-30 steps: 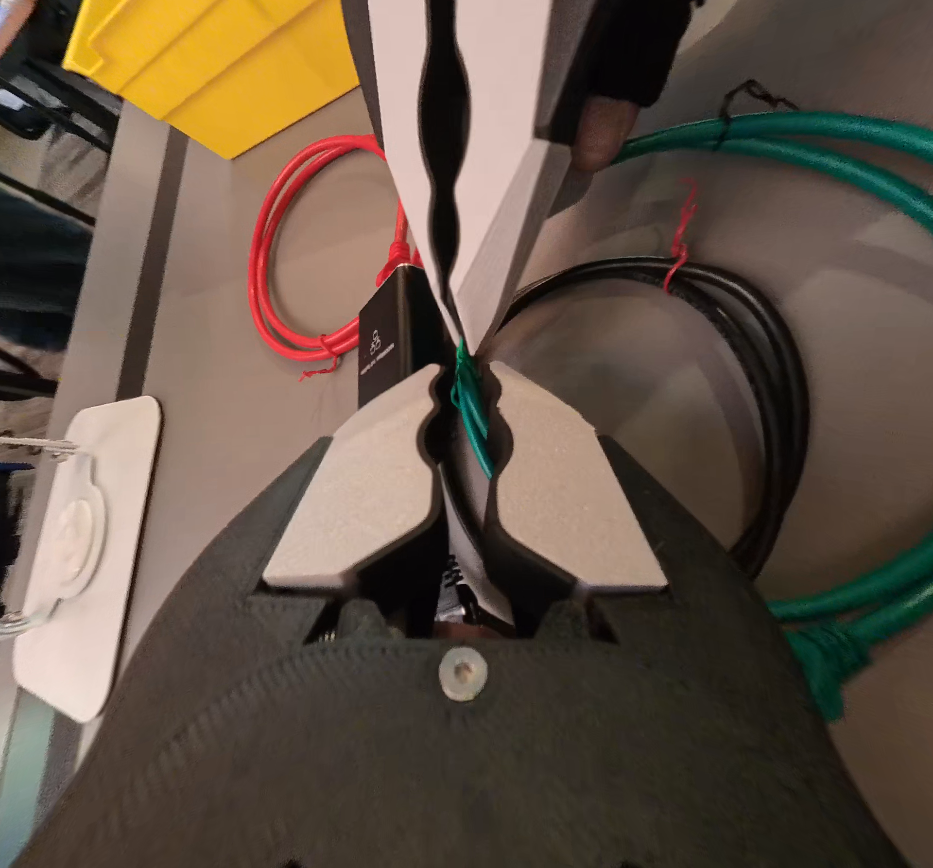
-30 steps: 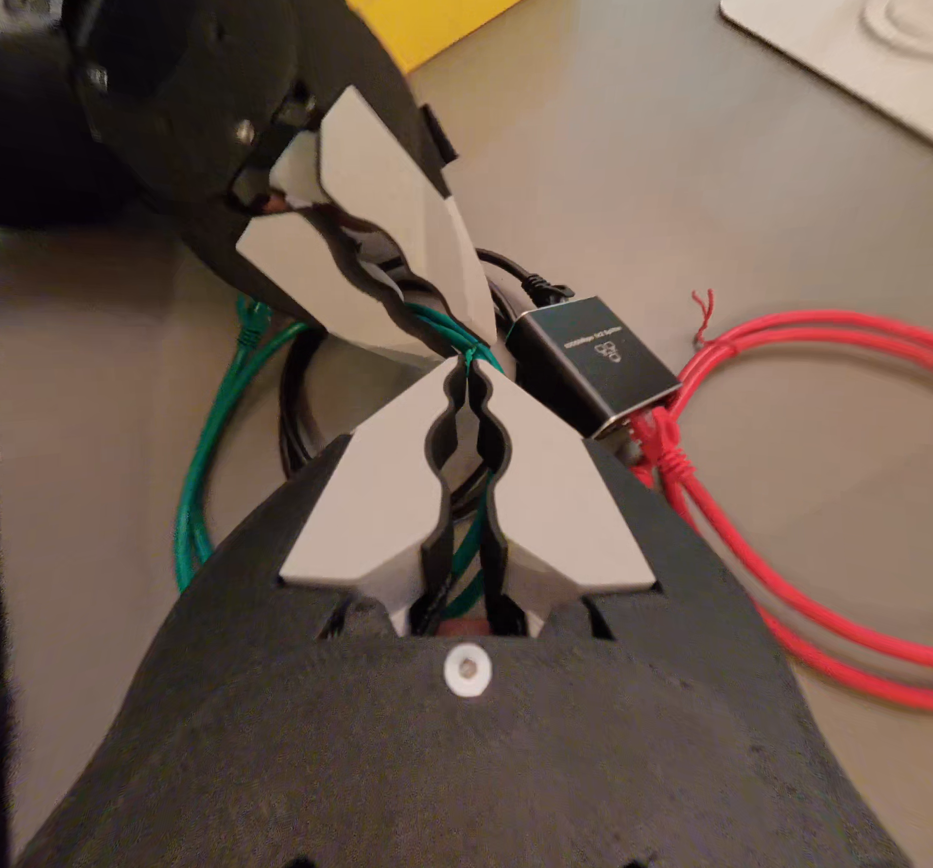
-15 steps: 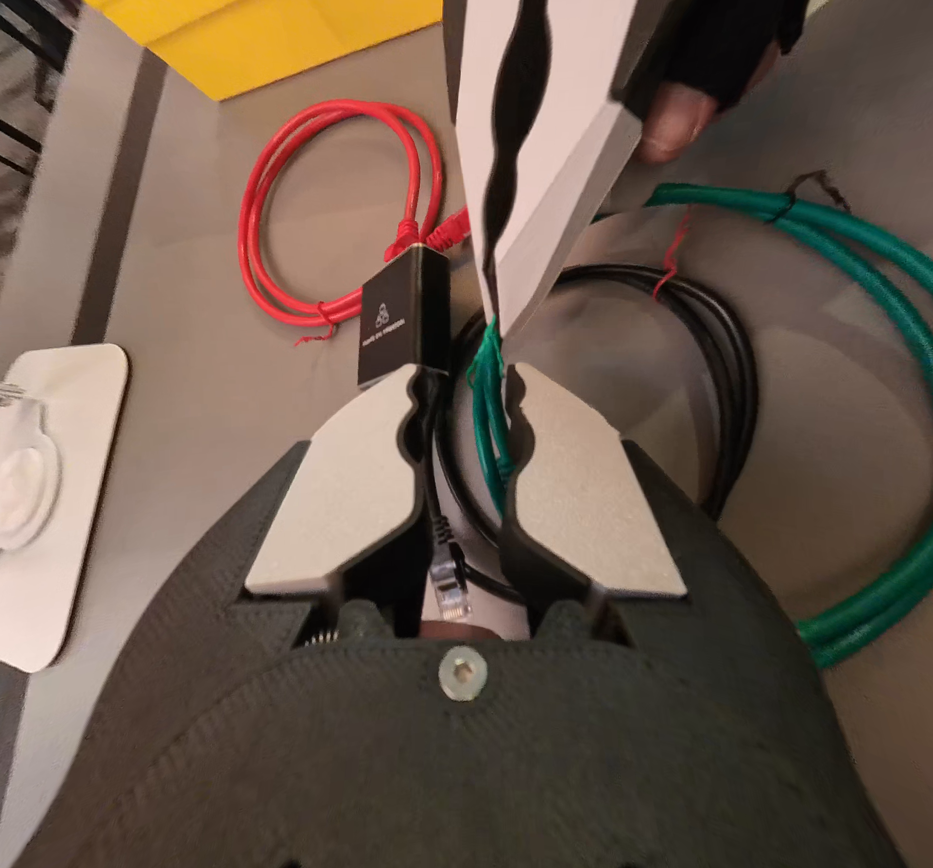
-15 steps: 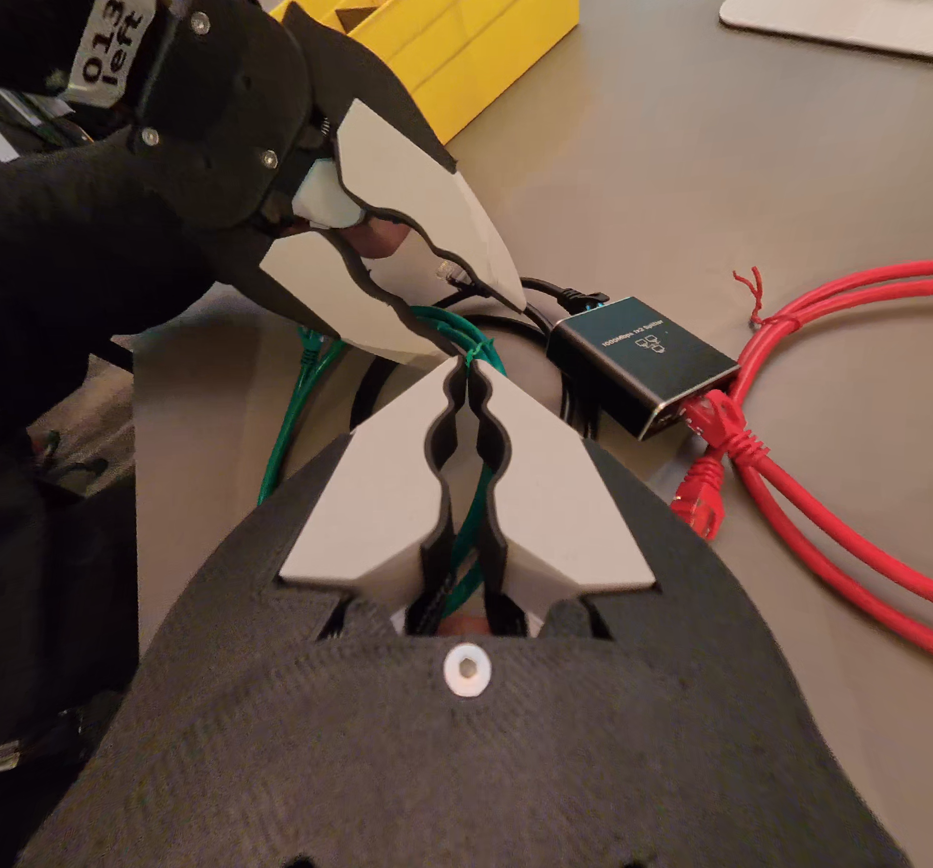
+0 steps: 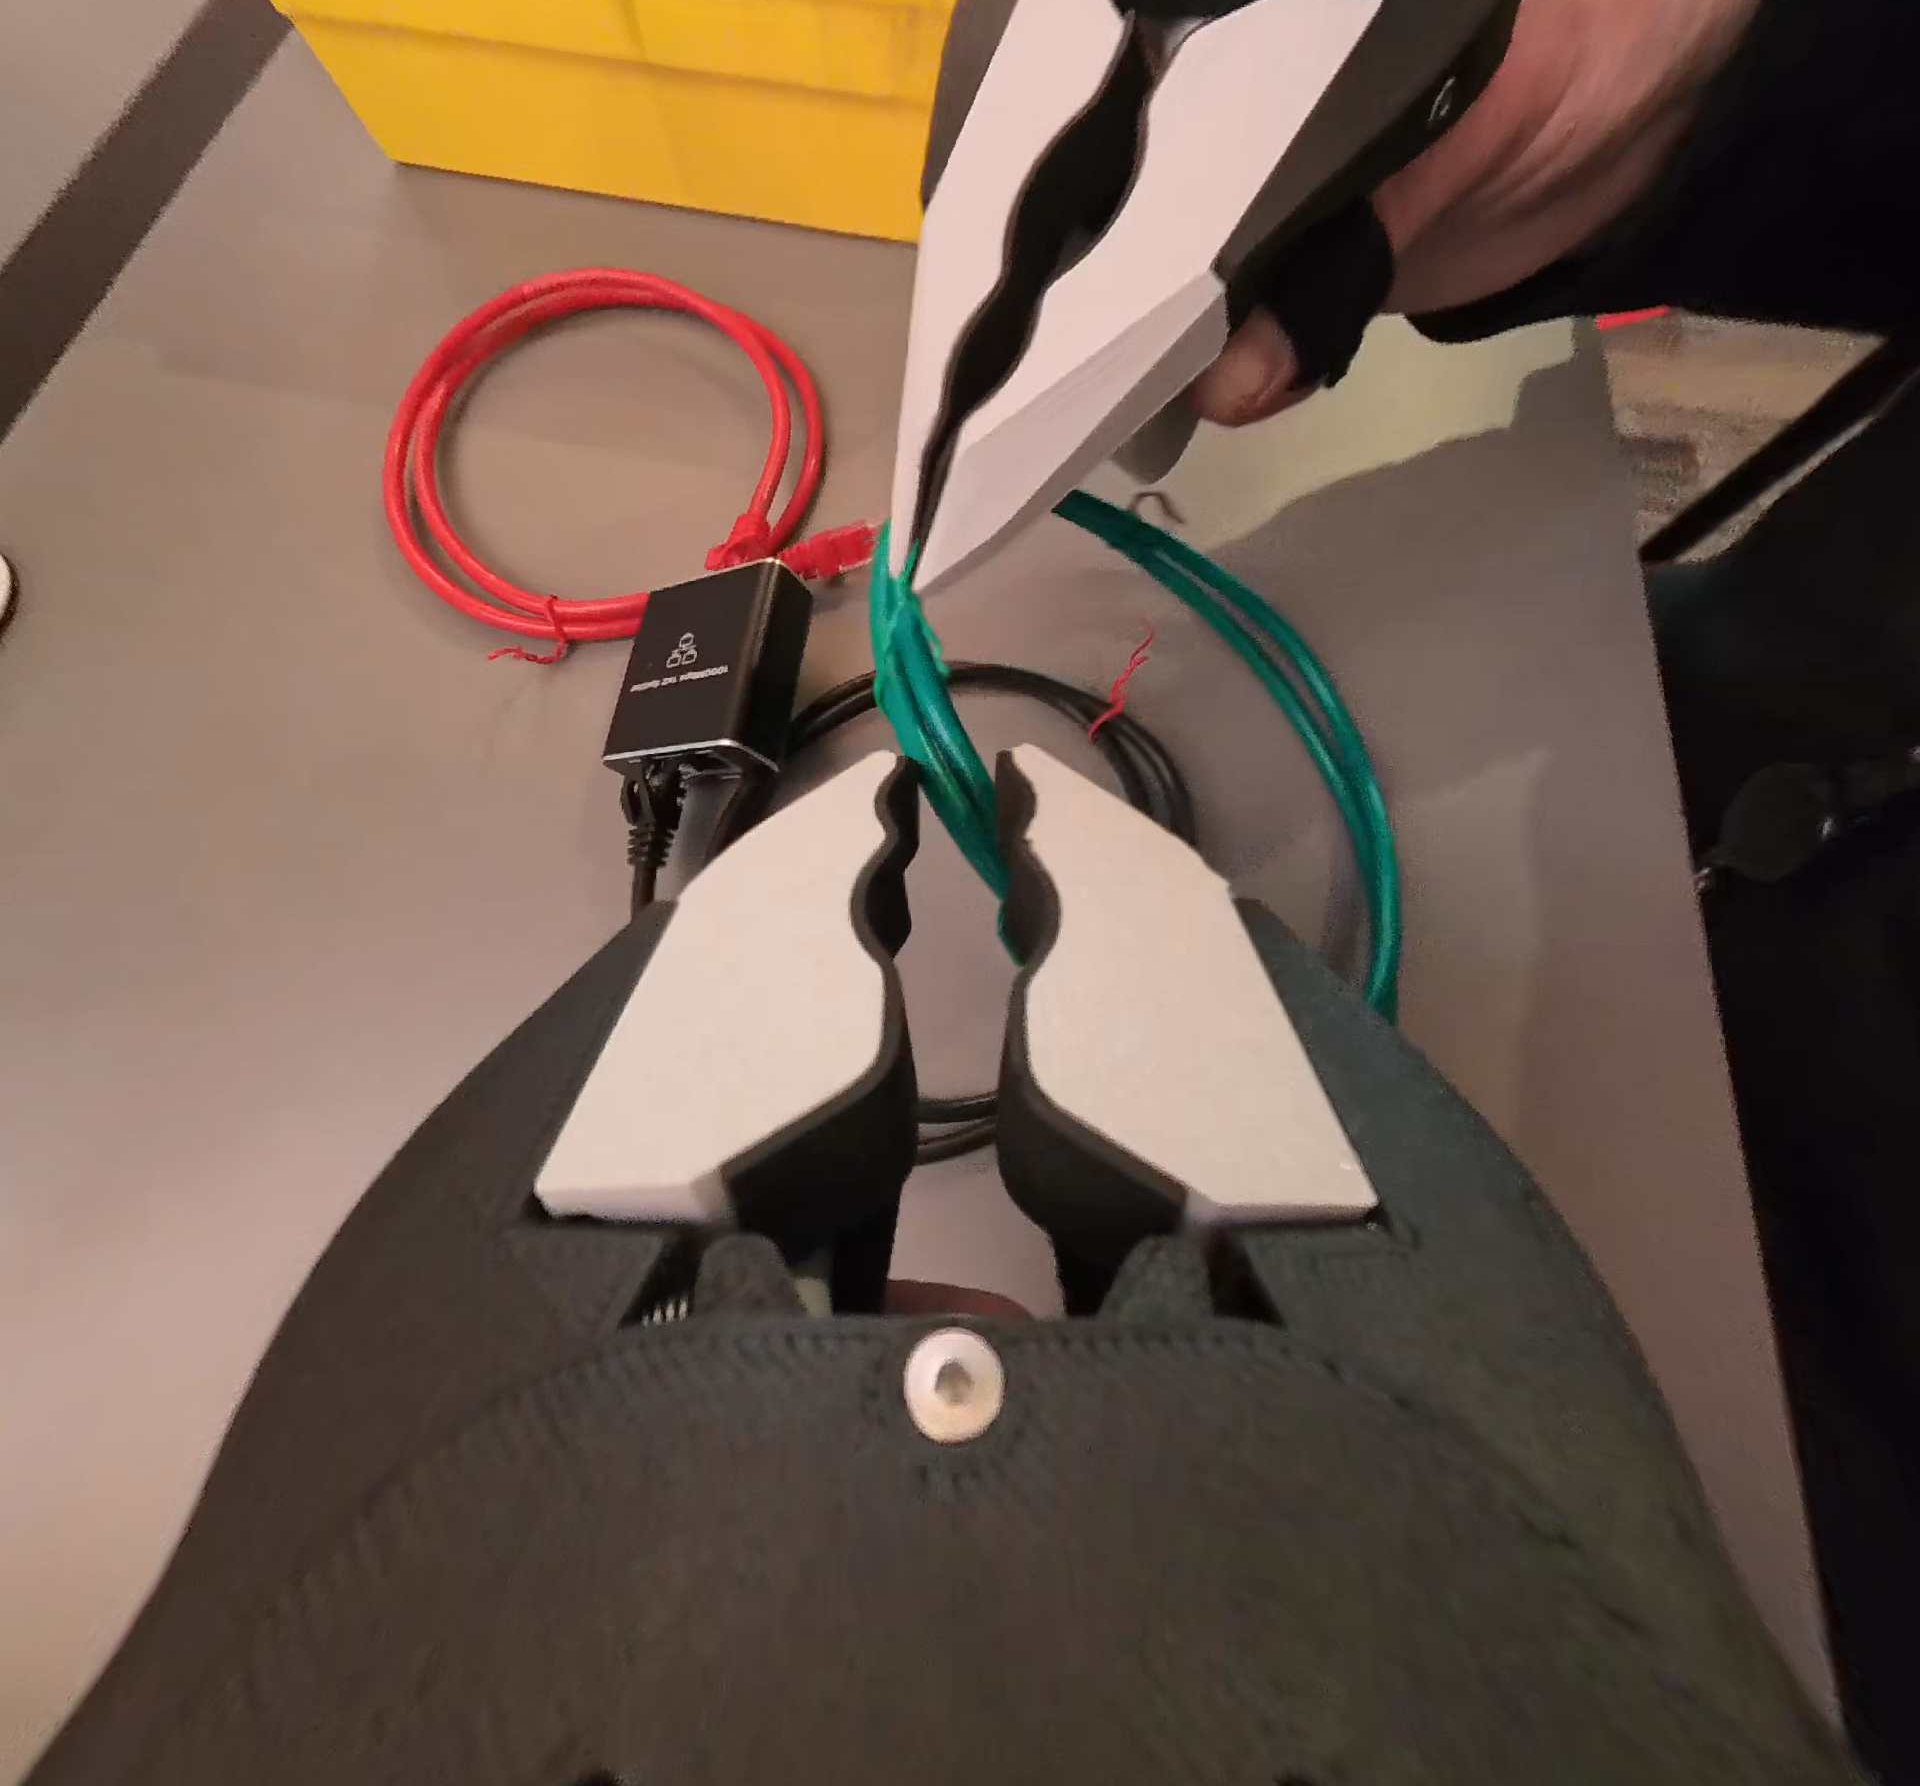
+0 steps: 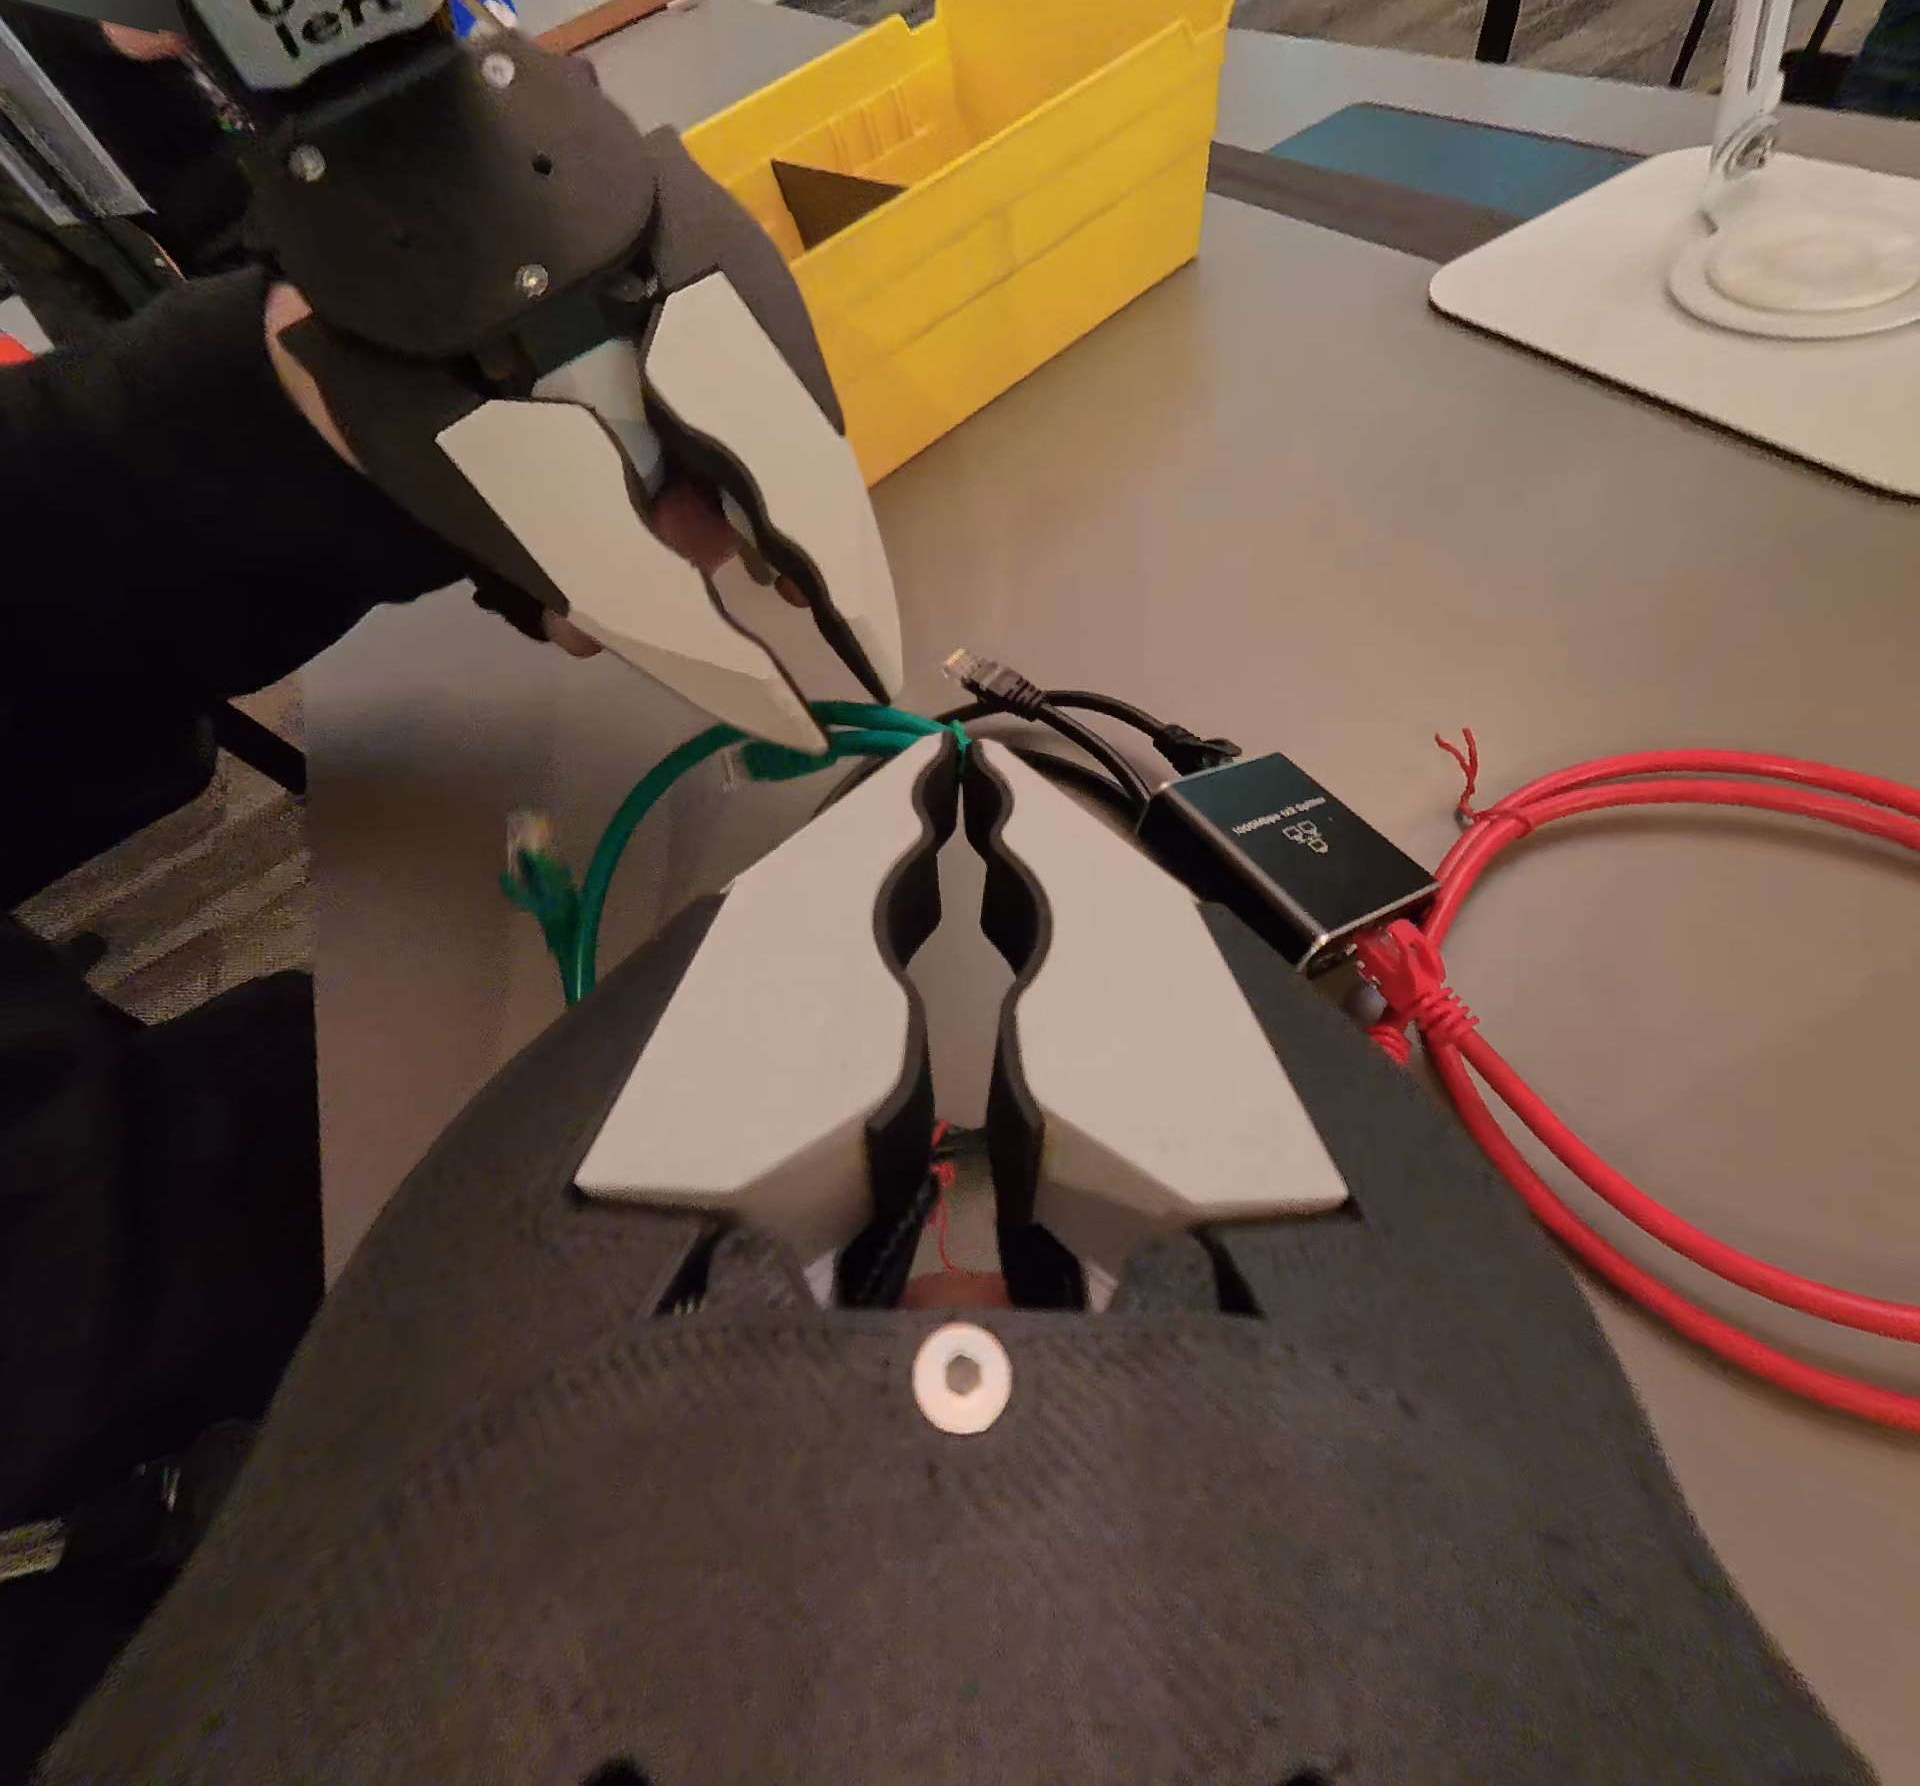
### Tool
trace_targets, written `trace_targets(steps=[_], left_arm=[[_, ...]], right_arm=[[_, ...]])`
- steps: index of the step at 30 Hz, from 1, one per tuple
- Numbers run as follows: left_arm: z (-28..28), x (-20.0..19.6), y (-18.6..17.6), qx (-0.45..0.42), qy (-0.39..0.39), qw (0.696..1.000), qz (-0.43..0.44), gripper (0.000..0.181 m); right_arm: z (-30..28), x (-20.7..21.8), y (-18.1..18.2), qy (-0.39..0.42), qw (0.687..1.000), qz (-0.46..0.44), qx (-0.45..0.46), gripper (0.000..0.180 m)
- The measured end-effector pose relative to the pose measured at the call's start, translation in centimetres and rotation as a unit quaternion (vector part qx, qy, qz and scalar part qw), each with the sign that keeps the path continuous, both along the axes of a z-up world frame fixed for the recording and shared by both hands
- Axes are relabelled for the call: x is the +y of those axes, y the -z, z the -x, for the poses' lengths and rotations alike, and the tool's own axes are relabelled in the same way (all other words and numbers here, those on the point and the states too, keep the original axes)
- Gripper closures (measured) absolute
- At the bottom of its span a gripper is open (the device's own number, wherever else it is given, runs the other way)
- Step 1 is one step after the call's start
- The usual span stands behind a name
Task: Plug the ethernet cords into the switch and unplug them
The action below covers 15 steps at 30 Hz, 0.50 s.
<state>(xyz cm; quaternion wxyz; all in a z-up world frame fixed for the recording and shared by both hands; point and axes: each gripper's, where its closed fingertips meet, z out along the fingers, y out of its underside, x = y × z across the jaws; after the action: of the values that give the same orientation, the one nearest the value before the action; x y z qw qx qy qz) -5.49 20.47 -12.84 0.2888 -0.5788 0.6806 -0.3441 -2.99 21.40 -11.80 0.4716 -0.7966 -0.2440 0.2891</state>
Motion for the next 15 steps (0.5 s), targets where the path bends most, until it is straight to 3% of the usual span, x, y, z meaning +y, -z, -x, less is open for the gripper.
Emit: trace_targets(steps=[1, 7, 11, 14, 15], left_arm=[[0.1, -0.5, -0.3, -0.007, -0.006, 1.0, 0.003, 0.167], [-0.3, -3.1, -2.0, -0.063, -0.104, 0.992, -0.04, 0.164], [-1.3, -9.4, -2.2, -0.099, -0.038, 0.994, -0.001, 0.16], [0.6, -10.4, -3.4, -0.104, 0.009, 0.995, -0.003, 0.16], [1.1, -9.1, -4.5, -0.117, -0.011, 0.993, 0.008, 0.159]], right_arm=[[0.1, -0.1, -0.5, -0.001, 1.0, -0.004, 0.002, 0.18], [1.7, -0.9, -2.6, -0.016, 0.999, -0.032, -0.001, 0.18], [3.1, -2.4, -2.6, -0.043, 0.999, -0.031, 0.001, 0.18], [3.2, -3.7, -2.3, -0.054, 0.998, -0.031, 0.003, 0.18], [3.2, -4.1, -2.3, -0.059, 0.998, -0.033, 0.007, 0.18]])
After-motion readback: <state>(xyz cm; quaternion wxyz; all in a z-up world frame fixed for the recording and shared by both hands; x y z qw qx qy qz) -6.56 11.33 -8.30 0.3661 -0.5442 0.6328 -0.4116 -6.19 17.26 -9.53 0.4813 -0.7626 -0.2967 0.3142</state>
